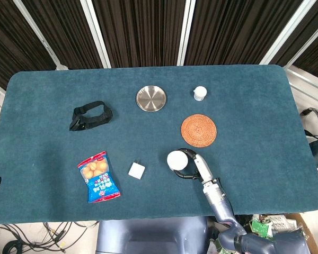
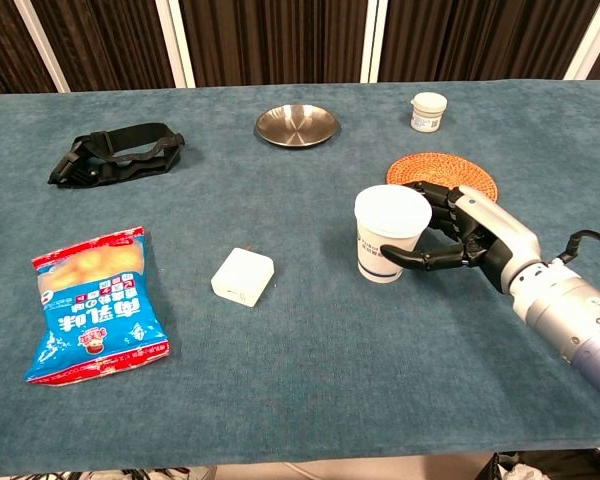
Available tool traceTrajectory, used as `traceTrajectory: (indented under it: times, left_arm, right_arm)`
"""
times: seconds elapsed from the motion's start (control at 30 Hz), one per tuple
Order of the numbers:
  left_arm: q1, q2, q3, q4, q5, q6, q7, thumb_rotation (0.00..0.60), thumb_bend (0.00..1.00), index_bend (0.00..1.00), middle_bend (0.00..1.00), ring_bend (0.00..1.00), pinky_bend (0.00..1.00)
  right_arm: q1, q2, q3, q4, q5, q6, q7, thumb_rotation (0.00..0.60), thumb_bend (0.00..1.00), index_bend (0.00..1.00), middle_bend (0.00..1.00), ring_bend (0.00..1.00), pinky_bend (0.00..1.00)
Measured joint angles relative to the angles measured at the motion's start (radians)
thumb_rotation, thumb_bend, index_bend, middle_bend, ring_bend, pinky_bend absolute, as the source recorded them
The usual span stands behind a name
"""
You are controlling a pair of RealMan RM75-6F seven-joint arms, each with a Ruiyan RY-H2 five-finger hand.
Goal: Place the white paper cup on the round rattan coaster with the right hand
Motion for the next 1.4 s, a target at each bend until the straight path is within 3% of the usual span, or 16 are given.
traceTrajectory:
  times: [0.97,1.23,1.4]
  left_arm:
    - [0.000,0.001,0.000,-0.002,0.001,-0.001,-0.002,0.600,0.26,0.00,0.03,0.00,0.00]
    - [0.001,0.002,0.001,-0.004,0.002,-0.001,-0.007,0.600,0.26,0.00,0.03,0.00,0.00]
    - [0.001,0.002,0.000,-0.005,0.000,-0.002,-0.009,0.600,0.26,0.00,0.03,0.00,0.00]
  right_arm:
    - [0.013,0.024,0.021,-0.036,0.002,0.004,-0.021,0.600,0.19,0.35,0.31,0.32,0.13]
    - [0.045,0.073,0.068,-0.070,0.028,-0.029,-0.059,0.600,0.19,0.35,0.31,0.32,0.13]
    - [0.079,0.095,0.126,-0.048,0.086,-0.094,-0.071,0.600,0.19,0.35,0.31,0.32,0.13]
